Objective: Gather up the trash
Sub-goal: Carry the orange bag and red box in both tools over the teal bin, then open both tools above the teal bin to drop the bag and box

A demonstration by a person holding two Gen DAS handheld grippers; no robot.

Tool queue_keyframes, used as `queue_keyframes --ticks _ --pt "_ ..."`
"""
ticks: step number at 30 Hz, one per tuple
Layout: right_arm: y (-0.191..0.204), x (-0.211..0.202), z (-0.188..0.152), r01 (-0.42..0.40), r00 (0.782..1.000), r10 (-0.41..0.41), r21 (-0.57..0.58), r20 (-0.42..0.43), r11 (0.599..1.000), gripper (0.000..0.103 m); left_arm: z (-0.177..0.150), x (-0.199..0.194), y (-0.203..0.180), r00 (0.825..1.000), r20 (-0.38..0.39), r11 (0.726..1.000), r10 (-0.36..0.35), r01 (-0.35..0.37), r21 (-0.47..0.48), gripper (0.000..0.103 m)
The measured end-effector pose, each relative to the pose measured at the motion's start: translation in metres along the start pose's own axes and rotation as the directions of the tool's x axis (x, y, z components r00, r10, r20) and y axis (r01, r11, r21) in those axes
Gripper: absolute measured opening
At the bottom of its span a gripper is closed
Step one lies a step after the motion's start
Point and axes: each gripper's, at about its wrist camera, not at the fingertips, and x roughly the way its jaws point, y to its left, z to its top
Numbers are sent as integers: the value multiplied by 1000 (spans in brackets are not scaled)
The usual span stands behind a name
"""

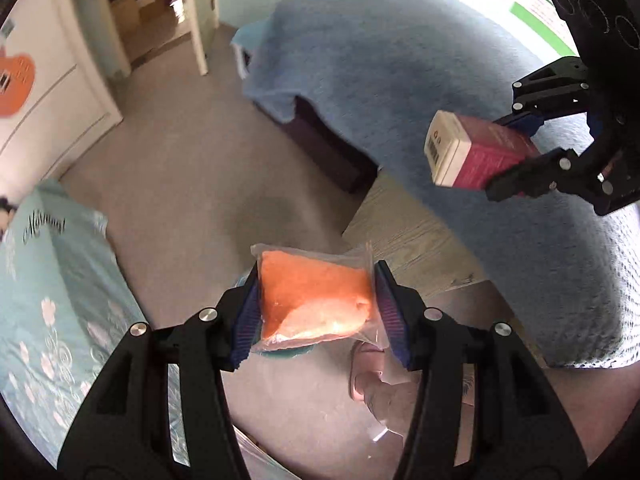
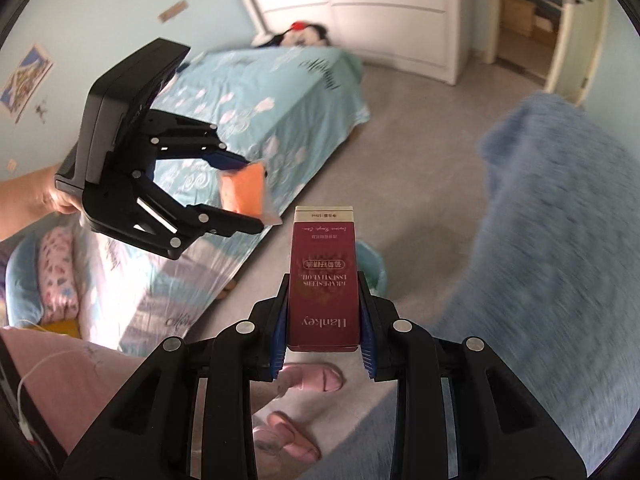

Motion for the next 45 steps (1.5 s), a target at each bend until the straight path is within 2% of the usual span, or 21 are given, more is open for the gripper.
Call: queue_keyframes --ticks 9,19,32,34,35,36,38,41,45 --pt "-1 73 32 -59 992 58 -6 -109 998 30 -23 28 48 999 -53 995 13 -18 -93 51" --pt "-21 156 44 -16 969 45 122 -244 992 30 -49 85 83 992 -118 985 -34 13 -170 51" --pt "-32 204 43 -40 953 89 171 -289 984 31 -64 127 92 986 -149 976 -73 40 -216 51" --pt "-31 211 44 -59 949 109 172 -297 983 33 -67 131 92 985 -157 978 -71 38 -206 53" --pt "-30 214 45 -64 949 110 163 -295 985 33 -67 133 92 984 -162 979 -70 36 -202 61" --pt "-29 215 46 -52 950 94 149 -296 987 45 -67 135 91 984 -165 980 -71 38 -194 64" --pt "-28 216 48 -43 953 84 145 -292 989 60 -67 138 89 983 -176 984 -49 17 -176 74" --pt "-30 212 50 -43 957 83 145 -278 989 60 -66 139 86 982 -186 986 -30 -1 -164 79" --pt "-32 206 51 -37 959 74 139 -275 990 60 -65 135 83 982 -189 988 -29 -1 -153 79"
